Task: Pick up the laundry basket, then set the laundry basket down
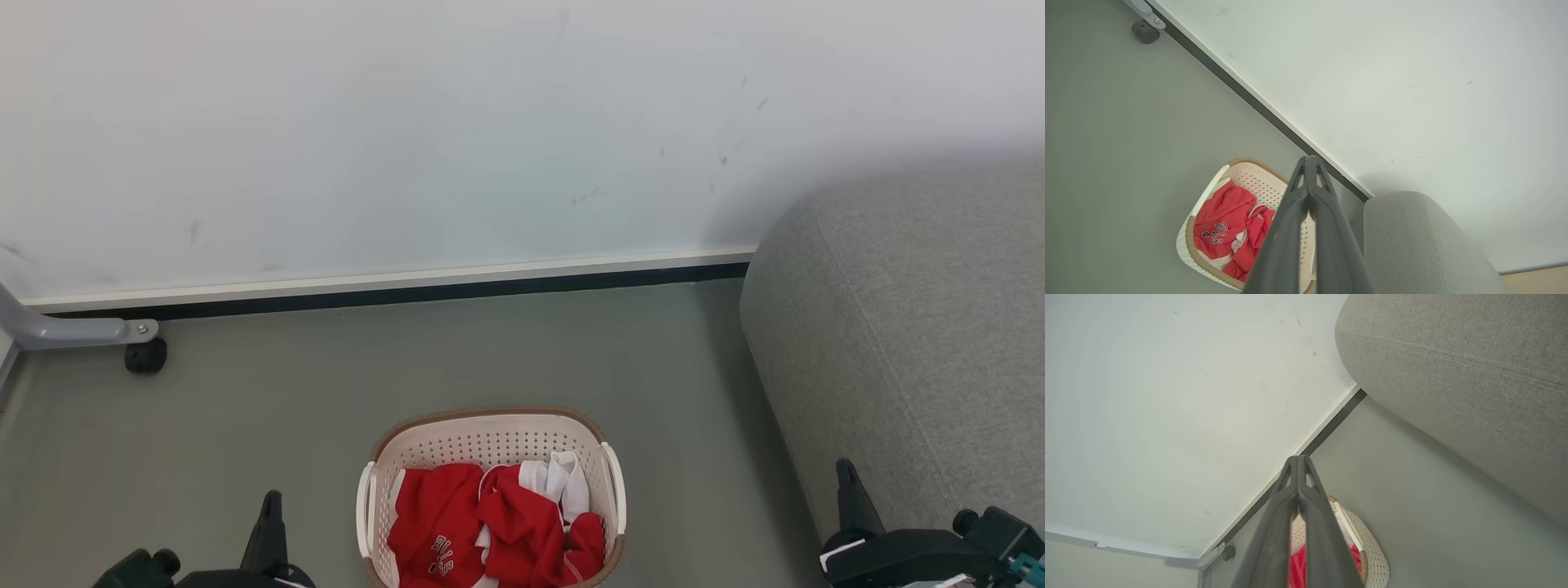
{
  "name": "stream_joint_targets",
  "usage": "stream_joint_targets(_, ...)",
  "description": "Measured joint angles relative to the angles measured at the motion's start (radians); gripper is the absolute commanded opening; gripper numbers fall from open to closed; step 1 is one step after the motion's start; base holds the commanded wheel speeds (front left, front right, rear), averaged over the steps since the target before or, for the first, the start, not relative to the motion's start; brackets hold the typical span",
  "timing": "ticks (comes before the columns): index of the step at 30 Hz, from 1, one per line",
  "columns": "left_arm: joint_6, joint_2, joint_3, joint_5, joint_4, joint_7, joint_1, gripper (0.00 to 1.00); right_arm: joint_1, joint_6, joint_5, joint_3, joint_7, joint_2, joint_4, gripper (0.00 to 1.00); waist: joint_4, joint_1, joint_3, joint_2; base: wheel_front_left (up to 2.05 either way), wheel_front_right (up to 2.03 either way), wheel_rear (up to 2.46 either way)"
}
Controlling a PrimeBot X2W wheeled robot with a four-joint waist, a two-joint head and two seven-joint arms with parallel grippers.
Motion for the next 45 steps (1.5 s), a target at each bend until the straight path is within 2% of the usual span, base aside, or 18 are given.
stream_joint_targets(45, -0.115, 0.001, 0.106, -0.567, -0.003, 0.16, -0.051, 0.0, -0.006, 0.111, 0.607, -0.182, 0.162, 0.008, -0.023, 0.0, 0.036, 0.0, 0.0, 0.0, 0.0, 0.0, 0.0)
